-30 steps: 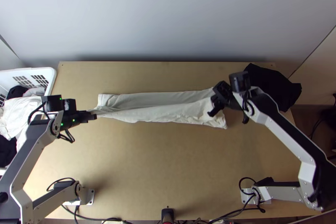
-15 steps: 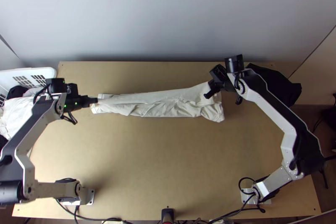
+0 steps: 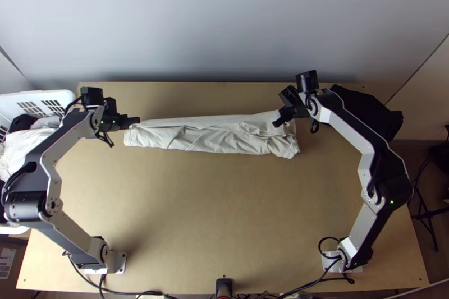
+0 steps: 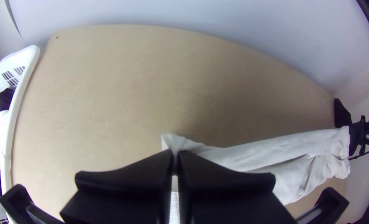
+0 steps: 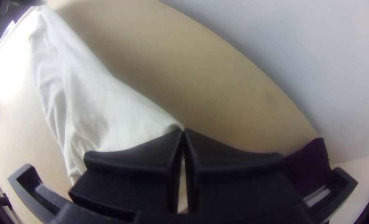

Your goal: Fold the t-shirt

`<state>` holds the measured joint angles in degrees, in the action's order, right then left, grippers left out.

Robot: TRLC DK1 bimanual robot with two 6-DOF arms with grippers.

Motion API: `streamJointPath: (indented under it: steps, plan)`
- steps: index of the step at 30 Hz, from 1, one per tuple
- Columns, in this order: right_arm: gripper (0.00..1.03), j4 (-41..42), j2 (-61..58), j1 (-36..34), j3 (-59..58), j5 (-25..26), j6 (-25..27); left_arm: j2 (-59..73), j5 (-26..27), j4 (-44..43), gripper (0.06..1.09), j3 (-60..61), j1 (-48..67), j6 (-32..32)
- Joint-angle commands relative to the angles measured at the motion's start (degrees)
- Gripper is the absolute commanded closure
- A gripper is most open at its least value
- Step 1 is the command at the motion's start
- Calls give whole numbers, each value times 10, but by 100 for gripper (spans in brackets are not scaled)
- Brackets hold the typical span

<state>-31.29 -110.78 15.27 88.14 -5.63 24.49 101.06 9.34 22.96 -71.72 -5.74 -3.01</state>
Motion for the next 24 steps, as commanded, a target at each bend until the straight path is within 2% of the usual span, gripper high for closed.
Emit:
streamJointPath:
  steps: [1,3,4,5,6,7,9,10,11,18,24]
  plan:
    - [100,-3,-46,-13,19,2,-1,57,-14,-4,99,-50,13,-1]
    - [100,-5,-54,-17,18,3,-1,63,-13,-3,87,-59,17,-2]
    - [100,-8,-56,-19,17,3,-1,64,-13,-2,77,-61,19,-2]
    - [100,-9,-57,-21,15,3,-3,65,-13,2,62,-61,21,-2]
    - [89,-10,-57,-22,14,3,-3,65,-13,10,45,-64,23,-2]
    - [70,-11,-56,-23,12,3,-3,65,-14,25,33,-67,26,-2]
    - [27,-18,-53,-23,12,3,-4,56,-13,51,19,-67,27,-4]
    - [11,-23,-52,-24,12,3,-4,50,-13,66,15,-67,27,-7]
    - [3,-27,-49,-24,12,3,-4,42,-13,77,12,-65,27,-9]
    - [3,-29,18,-24,21,2,-25,-33,-9,125,11,-23,20,-2]
    - [3,-43,66,31,64,2,-52,-38,-4,135,11,10,26,7]
